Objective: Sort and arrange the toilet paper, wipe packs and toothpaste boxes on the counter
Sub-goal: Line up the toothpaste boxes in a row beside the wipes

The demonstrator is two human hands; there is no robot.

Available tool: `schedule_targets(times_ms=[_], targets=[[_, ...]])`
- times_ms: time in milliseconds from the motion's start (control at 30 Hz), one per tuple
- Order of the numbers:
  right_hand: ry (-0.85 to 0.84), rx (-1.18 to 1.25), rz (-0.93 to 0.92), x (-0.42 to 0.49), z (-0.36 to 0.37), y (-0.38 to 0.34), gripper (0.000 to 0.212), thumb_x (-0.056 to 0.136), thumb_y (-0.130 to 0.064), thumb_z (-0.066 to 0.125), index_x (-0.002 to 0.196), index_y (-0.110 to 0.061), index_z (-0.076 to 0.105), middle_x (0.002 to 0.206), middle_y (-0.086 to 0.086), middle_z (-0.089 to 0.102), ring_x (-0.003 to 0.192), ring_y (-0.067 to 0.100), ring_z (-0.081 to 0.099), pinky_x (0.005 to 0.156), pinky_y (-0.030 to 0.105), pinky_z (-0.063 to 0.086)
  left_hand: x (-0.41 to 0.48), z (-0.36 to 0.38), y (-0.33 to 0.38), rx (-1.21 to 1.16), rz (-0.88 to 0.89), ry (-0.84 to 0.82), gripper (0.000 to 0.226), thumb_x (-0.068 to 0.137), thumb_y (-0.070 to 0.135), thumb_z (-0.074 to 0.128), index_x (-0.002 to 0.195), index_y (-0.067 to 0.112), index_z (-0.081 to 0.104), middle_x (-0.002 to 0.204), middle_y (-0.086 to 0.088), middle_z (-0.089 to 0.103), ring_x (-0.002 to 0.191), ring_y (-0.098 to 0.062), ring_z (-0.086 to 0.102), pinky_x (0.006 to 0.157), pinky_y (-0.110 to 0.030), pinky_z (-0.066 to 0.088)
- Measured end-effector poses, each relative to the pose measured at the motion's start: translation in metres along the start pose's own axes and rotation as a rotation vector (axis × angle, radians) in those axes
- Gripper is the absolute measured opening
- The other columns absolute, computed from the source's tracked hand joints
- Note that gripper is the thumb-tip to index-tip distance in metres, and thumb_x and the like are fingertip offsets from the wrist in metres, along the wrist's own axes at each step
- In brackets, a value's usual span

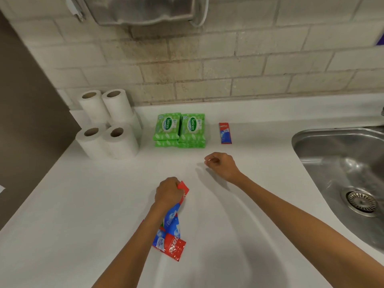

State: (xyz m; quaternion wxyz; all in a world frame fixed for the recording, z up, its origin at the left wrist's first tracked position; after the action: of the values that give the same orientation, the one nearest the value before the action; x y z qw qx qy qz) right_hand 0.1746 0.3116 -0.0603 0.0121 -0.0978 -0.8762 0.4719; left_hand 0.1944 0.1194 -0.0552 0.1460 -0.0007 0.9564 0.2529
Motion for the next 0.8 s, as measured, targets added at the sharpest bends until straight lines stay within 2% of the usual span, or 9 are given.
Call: schedule_targets(times_ms=[100,167,233,300,433,533,633,700,800], targets=[[-0.016,0.118,0.031,-0.008,-0.002,-0.001,0.018,0.084,-0.020,0.066,0.099,-0.009,0.070,0.098,0.017,0.072,0.092,0.026,0.067,0.090,0.033,0.049,0.011,-0.010,0.013,-0.232,0.003,0.043,0.004,0.082,0.013,0.063,0.084,0.010,0.064,0.095,-0.013,0.067,0.092,-0.027,0.061,0.082,-0.032,0.047],[-0.055,0.249,0.058,-0.016,-0.003,-0.003,0.015,0.083,-0.017,0.067,0.095,-0.009,0.070,0.095,0.018,0.072,0.084,0.023,0.067,0.088,0.033,0.051,0.018,-0.015,0.024,-0.473,-0.010,0.021,0.010,0.082,0.008,0.064,0.075,0.009,0.058,0.083,-0.014,0.063,0.080,-0.025,0.060,0.078,-0.036,0.050],[-0.119,0.394,0.084,-0.024,-0.003,-0.004,0.007,0.083,-0.012,0.066,0.089,-0.012,0.070,0.088,0.011,0.072,0.073,0.013,0.067,0.075,0.021,0.055,0.022,-0.021,0.037,-0.681,-0.008,-0.007,0.007,0.085,0.005,0.062,0.080,0.006,0.057,0.077,-0.011,0.062,0.068,-0.020,0.058,0.066,-0.031,0.050],[-0.172,0.464,0.106,-0.031,-0.003,-0.003,0.007,0.085,-0.010,0.064,0.089,-0.012,0.068,0.080,0.002,0.069,0.061,0.001,0.065,0.057,0.010,0.050,0.025,-0.026,0.051,-0.788,0.007,-0.005,0.005,0.086,0.005,0.060,0.082,0.006,0.057,0.076,-0.009,0.061,0.063,-0.015,0.057,0.058,-0.024,0.050],[-0.199,0.505,0.168,-0.038,-0.008,0.002,0.023,0.085,-0.017,0.066,0.104,-0.004,0.063,0.086,0.004,0.068,0.065,0.002,0.065,0.058,0.011,0.052,0.029,-0.031,0.079,-0.937,0.038,-0.023,0.005,0.088,0.002,0.057,0.084,0.005,0.056,0.072,-0.005,0.059,0.060,-0.011,0.056,0.043,-0.011,0.049],[-0.171,0.546,0.202,-0.035,-0.016,0.010,0.026,0.084,-0.011,0.066,0.105,0.003,0.062,0.083,0.005,0.067,0.057,0.001,0.066,0.055,0.012,0.053,0.031,-0.029,0.096,-0.962,0.056,-0.032,0.006,0.088,0.002,0.056,0.095,0.002,0.055,0.073,-0.006,0.059,0.051,-0.004,0.060,0.047,-0.012,0.050],[-0.075,0.578,0.246,-0.028,-0.030,0.014,0.020,0.084,-0.010,0.066,0.099,0.003,0.063,0.091,0.011,0.066,0.063,0.004,0.065,0.053,0.012,0.053,0.035,-0.024,0.104,-0.898,0.068,-0.014,0.014,0.090,0.007,0.055,0.102,0.000,0.058,0.091,-0.012,0.060,0.065,-0.009,0.058,0.063,-0.021,0.049],[0.024,0.581,0.273,-0.019,-0.044,0.020,0.009,0.083,-0.008,0.067,0.085,-0.002,0.061,0.093,0.013,0.064,0.066,0.007,0.062,0.050,0.012,0.050,0.037,-0.021,0.106,-0.856,0.069,-0.018,0.026,0.090,0.009,0.054,0.113,-0.003,0.056,0.100,-0.011,0.058,0.075,-0.016,0.057,0.067,-0.023,0.046],[0.150,0.505,0.282,0.001,-0.065,0.033,0.009,0.083,-0.006,0.067,0.088,-0.001,0.061,0.092,0.014,0.063,0.063,0.009,0.058,0.048,0.011,0.046,0.039,-0.014,0.103,-0.810,0.089,-0.048,0.032,0.091,0.013,0.054,0.119,-0.002,0.053,0.103,-0.010,0.056,0.089,-0.022,0.057,0.070,-0.023,0.047]])
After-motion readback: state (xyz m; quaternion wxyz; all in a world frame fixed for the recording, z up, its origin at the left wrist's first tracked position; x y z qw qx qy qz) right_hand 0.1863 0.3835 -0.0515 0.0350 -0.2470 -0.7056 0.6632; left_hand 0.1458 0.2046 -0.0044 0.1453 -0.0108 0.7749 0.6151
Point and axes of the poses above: each hand's wrist, its own x-axis towards the middle knuckle, its own z-axis out of the palm, y = z × x, the point moved 2 cm from there along x, towards the middle knuckle
